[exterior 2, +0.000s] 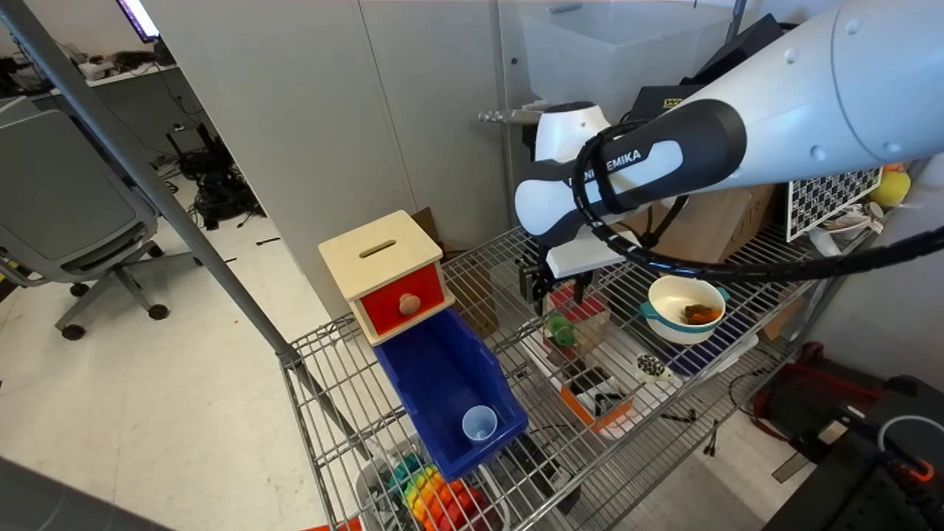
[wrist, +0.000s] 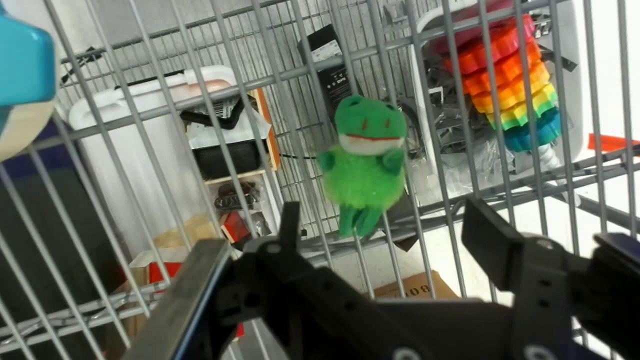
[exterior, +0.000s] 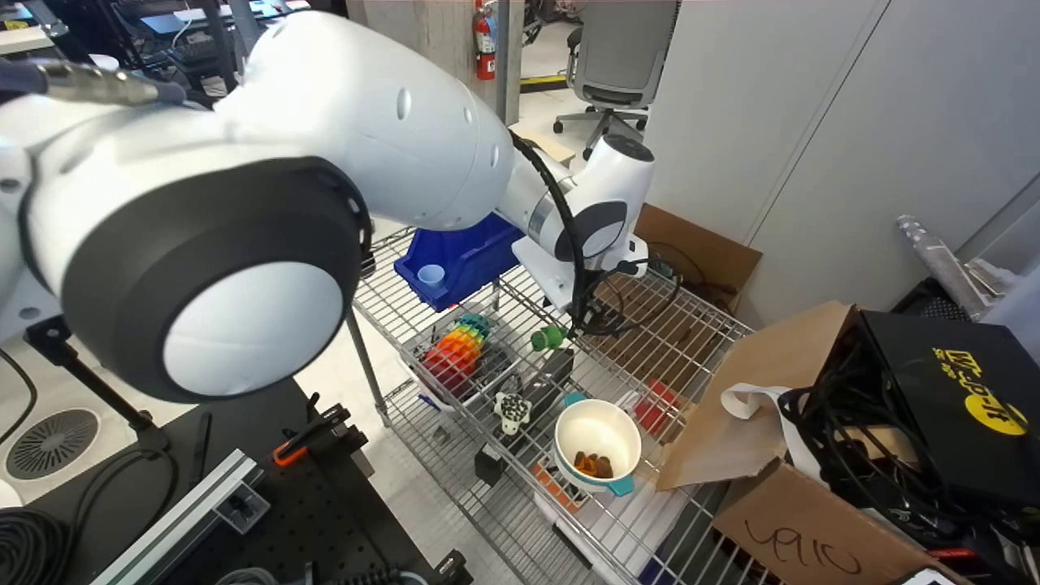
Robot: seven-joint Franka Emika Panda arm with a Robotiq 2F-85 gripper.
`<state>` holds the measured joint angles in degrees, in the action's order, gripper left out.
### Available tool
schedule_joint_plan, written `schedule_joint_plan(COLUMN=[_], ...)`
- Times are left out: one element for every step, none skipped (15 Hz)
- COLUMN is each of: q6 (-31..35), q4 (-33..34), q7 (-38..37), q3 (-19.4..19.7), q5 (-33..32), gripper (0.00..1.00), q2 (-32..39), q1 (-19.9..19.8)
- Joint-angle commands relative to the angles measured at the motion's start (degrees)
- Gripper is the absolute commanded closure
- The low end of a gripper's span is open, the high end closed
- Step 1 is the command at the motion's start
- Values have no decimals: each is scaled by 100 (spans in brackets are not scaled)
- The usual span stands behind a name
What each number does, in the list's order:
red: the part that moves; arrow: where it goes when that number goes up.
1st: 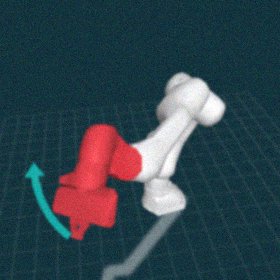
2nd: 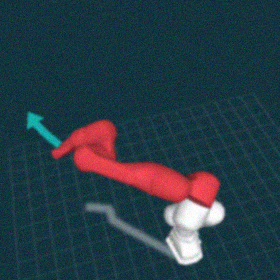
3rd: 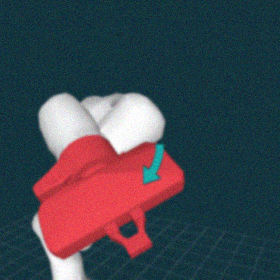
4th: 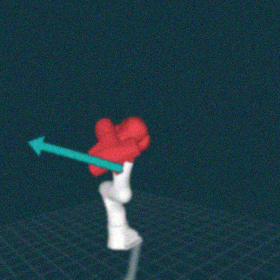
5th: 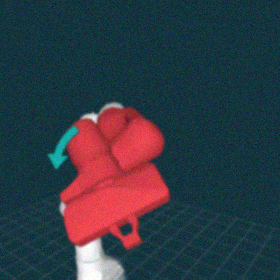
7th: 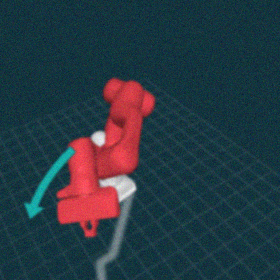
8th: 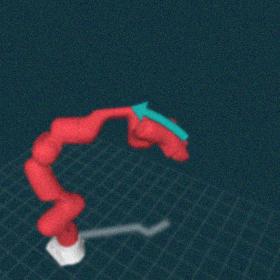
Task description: Take the broccoli out of the white pot
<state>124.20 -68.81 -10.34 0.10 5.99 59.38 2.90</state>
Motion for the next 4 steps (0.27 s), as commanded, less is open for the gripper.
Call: schedule_joint_plan(q6=[21, -6, -7, -6], q4=[-1358, -479, -735, -925], q7=[-152, -50, -64, -65], q3=[182, 68, 118, 141], q5=[-97, -47, -54, -55], gripper=[0, 4, 0, 0], q2=[-1072, -382, -589, -745], q1=[-37, -28, -45, -68])
